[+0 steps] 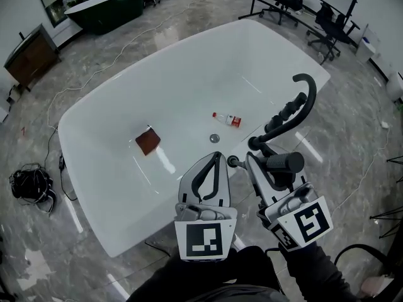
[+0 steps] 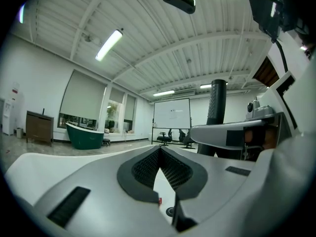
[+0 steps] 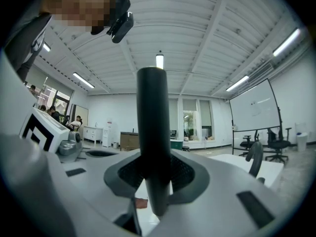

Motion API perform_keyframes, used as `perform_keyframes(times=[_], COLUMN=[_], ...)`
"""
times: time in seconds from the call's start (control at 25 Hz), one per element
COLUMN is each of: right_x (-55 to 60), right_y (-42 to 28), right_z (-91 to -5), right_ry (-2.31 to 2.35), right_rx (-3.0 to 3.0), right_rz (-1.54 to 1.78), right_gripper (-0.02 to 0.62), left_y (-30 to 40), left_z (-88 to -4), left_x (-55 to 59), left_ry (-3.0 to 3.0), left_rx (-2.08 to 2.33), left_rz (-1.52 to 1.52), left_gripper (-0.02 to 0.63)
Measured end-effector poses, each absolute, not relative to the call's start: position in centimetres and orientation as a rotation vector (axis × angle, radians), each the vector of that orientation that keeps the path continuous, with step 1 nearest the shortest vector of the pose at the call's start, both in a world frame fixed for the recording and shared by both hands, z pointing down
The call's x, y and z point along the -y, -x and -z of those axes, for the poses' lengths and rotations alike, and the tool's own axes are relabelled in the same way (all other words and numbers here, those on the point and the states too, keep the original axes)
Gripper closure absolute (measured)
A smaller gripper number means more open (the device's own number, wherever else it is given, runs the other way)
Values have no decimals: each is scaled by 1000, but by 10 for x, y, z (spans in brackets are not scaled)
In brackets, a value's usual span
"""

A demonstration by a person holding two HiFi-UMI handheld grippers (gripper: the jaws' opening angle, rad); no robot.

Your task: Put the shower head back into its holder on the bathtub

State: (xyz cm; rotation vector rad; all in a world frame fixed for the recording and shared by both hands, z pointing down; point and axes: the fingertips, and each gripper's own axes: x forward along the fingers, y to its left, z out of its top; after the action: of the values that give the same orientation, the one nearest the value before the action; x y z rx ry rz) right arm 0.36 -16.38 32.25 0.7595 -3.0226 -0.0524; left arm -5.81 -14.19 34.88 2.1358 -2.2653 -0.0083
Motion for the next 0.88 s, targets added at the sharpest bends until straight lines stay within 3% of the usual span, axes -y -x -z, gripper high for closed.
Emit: perform_keyframes(times=[0.88], right_x=[185], right_y=[4], right_z=[-367], right_ry=[-778], right_rx=[3027], right_rz=[0], right_gripper=[482], left_y=[64], left_z=[-389], left_x=[174], left_ry=[-2169], left_rx=[2253], left_rz=[-6], left_gripper=[603])
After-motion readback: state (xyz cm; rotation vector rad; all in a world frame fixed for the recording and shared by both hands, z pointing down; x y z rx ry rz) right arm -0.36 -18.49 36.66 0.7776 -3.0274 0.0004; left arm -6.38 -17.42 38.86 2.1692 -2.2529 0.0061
